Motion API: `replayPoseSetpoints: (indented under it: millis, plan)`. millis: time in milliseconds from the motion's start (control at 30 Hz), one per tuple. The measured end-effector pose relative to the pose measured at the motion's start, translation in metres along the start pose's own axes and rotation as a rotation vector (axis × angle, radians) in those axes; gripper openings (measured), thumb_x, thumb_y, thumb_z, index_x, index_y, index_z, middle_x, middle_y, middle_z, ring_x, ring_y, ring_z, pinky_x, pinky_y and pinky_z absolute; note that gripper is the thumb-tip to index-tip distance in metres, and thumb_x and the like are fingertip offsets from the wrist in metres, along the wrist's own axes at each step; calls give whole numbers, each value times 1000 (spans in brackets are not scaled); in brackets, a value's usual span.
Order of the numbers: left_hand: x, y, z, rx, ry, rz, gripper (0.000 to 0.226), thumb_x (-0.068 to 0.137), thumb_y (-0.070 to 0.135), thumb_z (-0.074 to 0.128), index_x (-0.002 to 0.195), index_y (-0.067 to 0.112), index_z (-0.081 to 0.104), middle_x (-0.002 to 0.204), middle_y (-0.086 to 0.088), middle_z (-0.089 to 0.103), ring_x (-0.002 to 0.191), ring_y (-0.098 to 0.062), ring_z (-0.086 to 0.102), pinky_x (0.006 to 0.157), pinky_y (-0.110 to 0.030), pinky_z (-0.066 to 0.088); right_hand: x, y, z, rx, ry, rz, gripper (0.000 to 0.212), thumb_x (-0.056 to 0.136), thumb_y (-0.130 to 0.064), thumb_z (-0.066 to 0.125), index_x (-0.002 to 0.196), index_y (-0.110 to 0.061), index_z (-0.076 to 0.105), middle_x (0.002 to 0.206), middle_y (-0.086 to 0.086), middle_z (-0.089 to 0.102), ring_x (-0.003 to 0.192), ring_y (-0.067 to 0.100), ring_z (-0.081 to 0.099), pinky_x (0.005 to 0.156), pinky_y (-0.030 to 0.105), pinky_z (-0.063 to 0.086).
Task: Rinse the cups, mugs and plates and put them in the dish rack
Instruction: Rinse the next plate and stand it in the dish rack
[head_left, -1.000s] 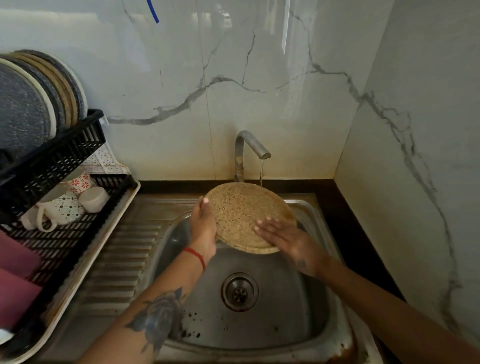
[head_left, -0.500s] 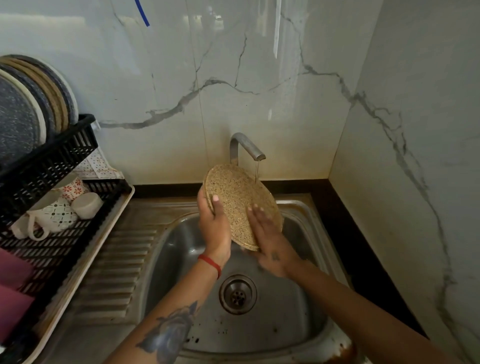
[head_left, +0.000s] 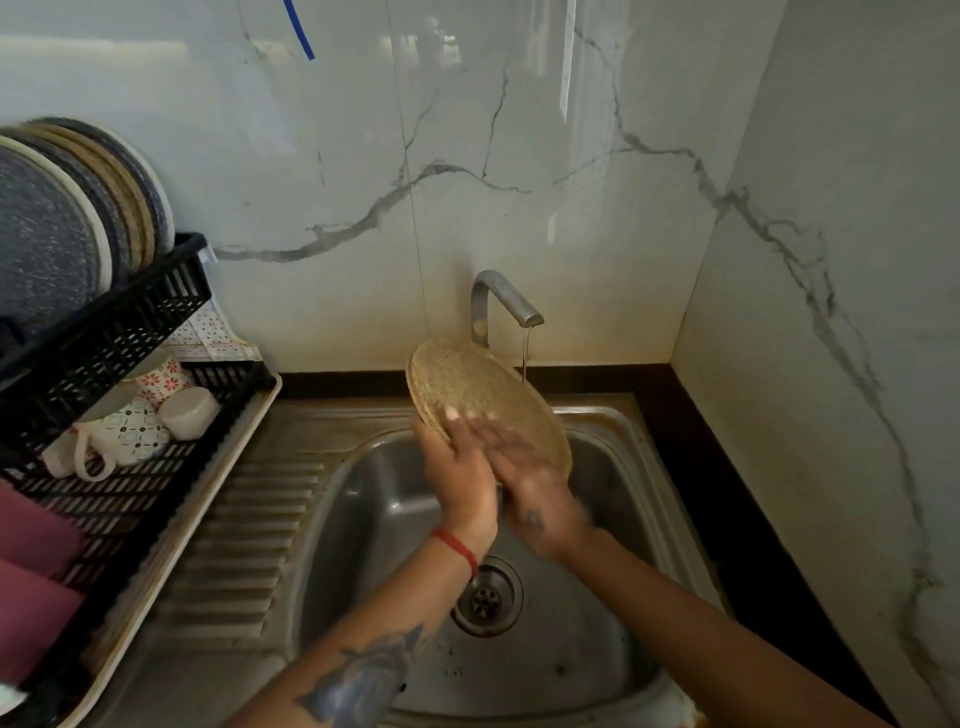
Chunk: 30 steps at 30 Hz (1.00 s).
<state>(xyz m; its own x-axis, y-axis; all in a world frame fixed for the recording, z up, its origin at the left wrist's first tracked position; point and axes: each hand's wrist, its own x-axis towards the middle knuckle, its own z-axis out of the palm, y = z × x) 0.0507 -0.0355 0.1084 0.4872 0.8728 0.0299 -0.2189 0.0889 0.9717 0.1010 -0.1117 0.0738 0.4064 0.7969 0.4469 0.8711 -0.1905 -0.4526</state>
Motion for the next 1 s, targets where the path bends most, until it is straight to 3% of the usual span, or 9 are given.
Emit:
replayPoseSetpoints:
  millis: [100, 200, 300, 433, 567, 733, 800, 900, 1000]
  plan:
    - [18, 0, -10, 23, 2, -89, 34, 102, 31, 37, 133, 19, 42, 124, 2, 56, 120, -20, 53, 90, -30, 48, -7, 12, -2, -32, -65, -135, 62, 91, -2, 56, 145, -16, 27, 153, 5, 26, 144, 25, 21, 118, 42, 20]
    - [40, 2, -26, 75, 2, 13, 45, 102, 29, 38, 146, 22, 31, 145, -5, 42, 130, -20, 44, 106, -40, 40, -28, 43, -12, -171, -182, -92, 61, 98, -20, 50, 148, -20, 16, 158, 6, 14, 147, 26, 8, 119, 45, 17]
    - [39, -7, -21, 54, 11, 56, 44, 102, 30, 39, 145, 27, 34, 146, -2, 42, 124, -12, 44, 100, -32, 40, -24, 39, -6, -172, -134, 16, 70, 93, -22, 54, 149, -16, 12, 156, 6, 13, 145, 27, 7, 117, 50, 21]
    - [38, -15, -18, -29, 17, -68, 40, 101, 35, 41, 140, 31, 41, 139, 2, 47, 123, -15, 47, 95, -33, 44, -6, 9, 11, -240, -56, -208, 52, 95, -27, 44, 145, -15, 35, 150, 7, 36, 141, 30, 30, 114, 48, 25]
    - [72, 2, -36, 102, -54, -144, 38, 99, 34, 47, 136, 27, 48, 127, 0, 55, 98, -10, 58, 71, -26, 51, -32, 39, -18, -226, -140, -287, 54, 93, -10, 55, 144, -13, 37, 151, 6, 33, 142, 32, 24, 113, 50, 28]
    - [27, -9, -2, -58, 172, -171, 39, 103, 36, 34, 137, 20, 41, 135, -4, 49, 118, -17, 50, 87, -27, 47, -10, 24, -12, -289, -51, -200, 68, 74, 5, 73, 137, -8, 49, 142, 9, 47, 133, 35, 42, 108, 52, 36]
    - [15, -15, 2, -147, 161, -261, 35, 104, 34, 31, 133, 17, 41, 134, -6, 51, 122, -23, 51, 97, -39, 47, -8, 18, -1, -222, -144, -219, 62, 88, -9, 62, 144, -12, 36, 150, 6, 36, 141, 30, 29, 115, 47, 24]
    - [28, -21, -16, -101, 117, -377, 45, 103, 40, 32, 142, 20, 35, 146, -8, 42, 133, -28, 42, 110, -50, 35, -16, 36, -6, -220, -423, -130, 53, 98, -56, 15, 147, -44, 1, 158, -13, -6, 145, 12, -19, 113, 32, -21]
    - [33, -31, -27, -103, 69, -415, 49, 101, 47, 30, 145, 25, 33, 149, -9, 39, 136, -30, 39, 110, -54, 33, -7, 67, -26, -391, -460, 34, 55, 91, -65, 1, 142, -52, -14, 155, -11, -25, 141, 16, -31, 105, 37, -31]
